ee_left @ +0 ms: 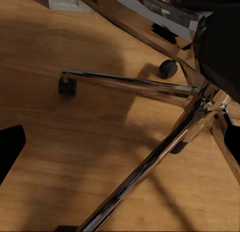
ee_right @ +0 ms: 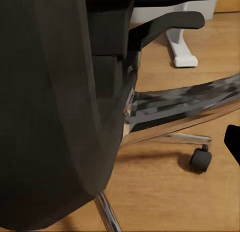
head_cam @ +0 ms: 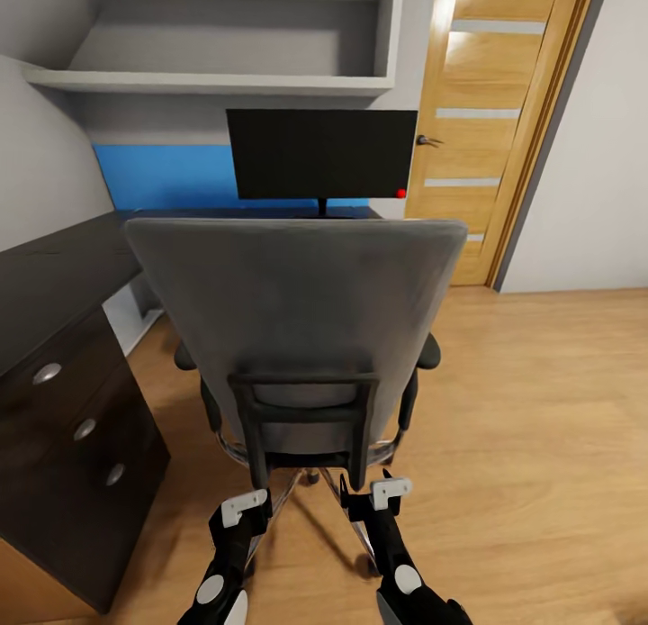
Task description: In the bedroom, organize the workspace by keeping the computer under the desk, ensuring the monitor is on the desk, placing the keyboard on the desk next to the monitor, placing the mouse on the desk next to the keyboard, moving the folder from the swivel chair onto the desk next to the mouse, stacking the notebook on top of the folder with the pen on top of the notebook, and positioning the swivel chair next to the desk.
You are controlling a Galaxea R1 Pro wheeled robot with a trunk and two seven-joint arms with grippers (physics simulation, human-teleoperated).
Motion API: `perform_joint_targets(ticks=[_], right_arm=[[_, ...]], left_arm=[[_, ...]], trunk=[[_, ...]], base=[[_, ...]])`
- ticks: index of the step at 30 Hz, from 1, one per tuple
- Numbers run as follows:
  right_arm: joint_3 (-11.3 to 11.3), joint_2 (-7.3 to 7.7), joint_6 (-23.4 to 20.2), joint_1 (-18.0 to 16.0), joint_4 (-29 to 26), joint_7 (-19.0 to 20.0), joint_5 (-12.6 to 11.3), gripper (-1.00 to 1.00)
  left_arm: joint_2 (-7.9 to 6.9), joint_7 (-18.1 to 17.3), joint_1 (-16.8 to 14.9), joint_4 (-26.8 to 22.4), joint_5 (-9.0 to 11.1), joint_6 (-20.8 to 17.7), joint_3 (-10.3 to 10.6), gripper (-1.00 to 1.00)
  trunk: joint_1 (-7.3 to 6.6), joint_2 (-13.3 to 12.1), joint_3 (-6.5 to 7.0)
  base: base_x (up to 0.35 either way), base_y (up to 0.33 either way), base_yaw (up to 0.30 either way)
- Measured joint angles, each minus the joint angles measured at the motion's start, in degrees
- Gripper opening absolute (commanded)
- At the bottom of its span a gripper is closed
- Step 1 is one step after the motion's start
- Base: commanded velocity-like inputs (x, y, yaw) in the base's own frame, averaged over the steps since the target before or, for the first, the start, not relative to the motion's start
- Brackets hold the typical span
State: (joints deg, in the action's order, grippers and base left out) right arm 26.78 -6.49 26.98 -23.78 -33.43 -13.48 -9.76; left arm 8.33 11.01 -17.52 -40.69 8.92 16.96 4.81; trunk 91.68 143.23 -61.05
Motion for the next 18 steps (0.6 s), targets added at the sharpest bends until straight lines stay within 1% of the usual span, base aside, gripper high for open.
perform_joint_targets(ticks=[18], right_arm=[[-0.1, 0.01, 0.1, 0.0, 0.0, -0.1, -0.4, 1.00]], left_arm=[[0.00, 0.0, 0.0, 0.0, 0.1, 0.0, 0.0, 1.00]], trunk=[[0.00, 0.0, 0.00]], base=[[0.334, 0.000, 0.000]])
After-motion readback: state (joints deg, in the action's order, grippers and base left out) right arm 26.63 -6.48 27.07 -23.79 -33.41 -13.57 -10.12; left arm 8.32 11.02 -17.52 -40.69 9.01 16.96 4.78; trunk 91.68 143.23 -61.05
